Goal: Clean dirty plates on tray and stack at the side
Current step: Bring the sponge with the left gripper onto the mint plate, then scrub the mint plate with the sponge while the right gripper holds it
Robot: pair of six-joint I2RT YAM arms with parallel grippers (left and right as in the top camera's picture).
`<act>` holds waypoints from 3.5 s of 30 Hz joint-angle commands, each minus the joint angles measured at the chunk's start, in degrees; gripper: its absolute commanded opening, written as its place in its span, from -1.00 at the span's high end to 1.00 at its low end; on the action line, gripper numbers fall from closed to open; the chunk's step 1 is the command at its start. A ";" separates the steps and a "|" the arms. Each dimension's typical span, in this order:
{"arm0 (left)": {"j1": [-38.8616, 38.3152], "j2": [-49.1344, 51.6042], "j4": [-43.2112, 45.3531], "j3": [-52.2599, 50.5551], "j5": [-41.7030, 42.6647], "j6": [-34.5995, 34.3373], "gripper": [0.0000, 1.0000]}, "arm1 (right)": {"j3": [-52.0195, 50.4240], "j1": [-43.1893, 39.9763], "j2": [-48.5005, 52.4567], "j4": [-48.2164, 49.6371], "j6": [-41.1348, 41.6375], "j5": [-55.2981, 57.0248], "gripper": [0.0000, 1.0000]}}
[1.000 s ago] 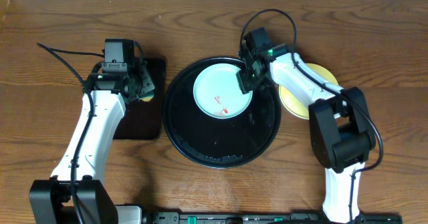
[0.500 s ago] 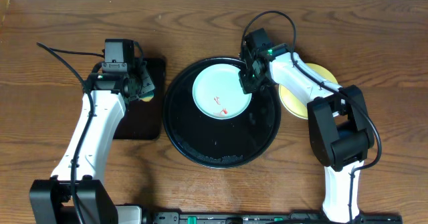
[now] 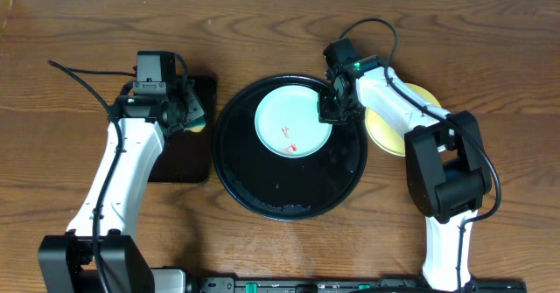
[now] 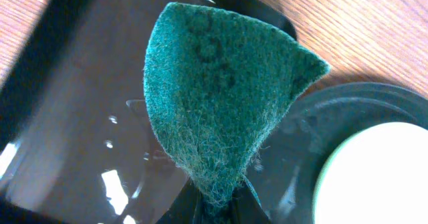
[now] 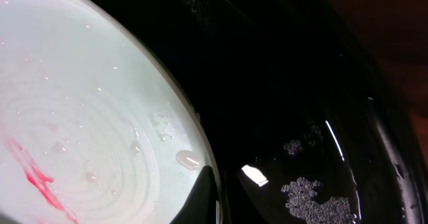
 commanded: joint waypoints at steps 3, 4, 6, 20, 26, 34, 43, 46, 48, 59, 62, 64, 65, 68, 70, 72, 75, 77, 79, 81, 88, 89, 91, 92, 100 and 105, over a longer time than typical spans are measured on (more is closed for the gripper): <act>-3.08 1.33 0.26 -0.90 2.71 -2.56 0.85 | -0.50 1.64 0.63 0.72 0.87 -0.57 0.98; -4.09 1.84 0.28 -0.90 2.71 -3.28 0.85 | -0.52 1.86 0.63 0.92 0.85 -0.57 0.98; -6.43 2.97 0.52 -0.90 2.73 -5.11 0.85 | -0.52 2.29 0.63 1.20 0.20 -0.55 0.98; -18.12 16.11 9.42 -0.74 12.79 -5.40 0.85 | -0.55 2.67 0.63 1.60 -0.20 -0.55 0.98; -18.12 20.26 10.23 0.09 12.70 -6.54 0.85 | -0.55 2.67 0.63 1.25 -0.22 -0.55 0.98; -18.84 20.61 9.38 0.09 12.76 -6.29 0.85 | -0.55 2.67 0.63 1.29 -0.59 -0.55 0.98; -22.88 20.61 12.44 0.09 12.61 -6.29 0.85 | -0.55 2.67 0.63 1.31 -0.59 -0.55 0.98; -22.97 20.61 15.78 0.09 10.14 -6.34 0.85 | -0.55 2.69 0.63 1.33 -0.59 -0.55 0.98; -22.97 20.61 17.86 0.09 4.94 -6.34 0.85 | -0.55 2.67 0.63 1.33 -0.59 -0.55 0.98; -23.61 20.61 17.81 0.02 -1.97 -6.03 0.85 | -0.55 2.67 0.63 1.31 -0.59 -0.52 0.98; -23.96 20.59 16.44 0.04 7.45 -3.43 0.86 | -0.55 2.67 0.63 1.31 -0.59 -0.55 0.97; -23.93 20.57 15.45 0.04 14.75 -3.26 0.85 | -0.55 2.67 0.63 1.31 -0.59 -0.52 0.98; -23.93 20.57 14.86 0.04 17.18 -3.28 0.85 | -0.55 2.67 0.63 1.31 -0.59 -0.52 0.97; -23.96 20.57 14.49 0.04 20.17 -3.28 0.85 | -0.55 2.67 0.63 1.36 -0.59 -0.55 0.98; -23.93 20.57 15.72 0.04 17.35 -3.28 0.85 | -0.55 2.67 0.63 1.40 -0.59 -0.55 0.98; -23.93 20.59 18.10 0.04 11.96 -3.30 0.85 | -0.55 2.67 0.63 1.46 -0.59 -0.55 0.98; -23.93 20.59 22.05 0.04 1.33 -3.28 0.85 | -0.55 2.67 0.63 1.31 -0.61 -0.52 0.98; -23.93 20.59 23.58 0.04 -4.83 -3.28 0.85 | -0.55 2.67 0.63 1.20 -0.59 -0.52 0.98; -23.93 20.59 23.98 0.04 -9.44 -3.28 0.85 | -0.55 2.67 0.63 1.11 -0.59 -0.55 0.98; -23.93 20.59 22.75 0.02 -10.32 -3.28 0.85 | -0.55 2.67 0.63 1.11 -0.59 -0.52 0.98; -23.21 19.76 14.19 0.11 15.72 -0.68 0.85 | -0.55 2.67 0.63 1.11 -1.03 -0.57 0.98; -22.99 19.71 14.21 0.11 19.43 -0.68 0.85 | -0.55 2.69 0.63 1.14 -1.03 -0.57 0.98; -22.86 19.74 14.45 0.11 25.38 -0.68 0.85 | -0.55 2.67 0.63 1.14 -1.03 -0.55 0.98; -22.86 19.74 14.45 0.11 26.01 -0.70 0.85 | -0.55 2.67 0.63 1.11 -1.03 -0.55 0.98; -22.86 19.82 22.56 0.09 3.98 -0.70 0.85 | -0.55 2.67 0.63 0.96 -1.03 -0.57 0.97; -22.73 19.82 23.71 0.09 -13.49 -0.68 0.85 | -0.55 2.67 0.63 0.59 -1.03 -0.57 0.97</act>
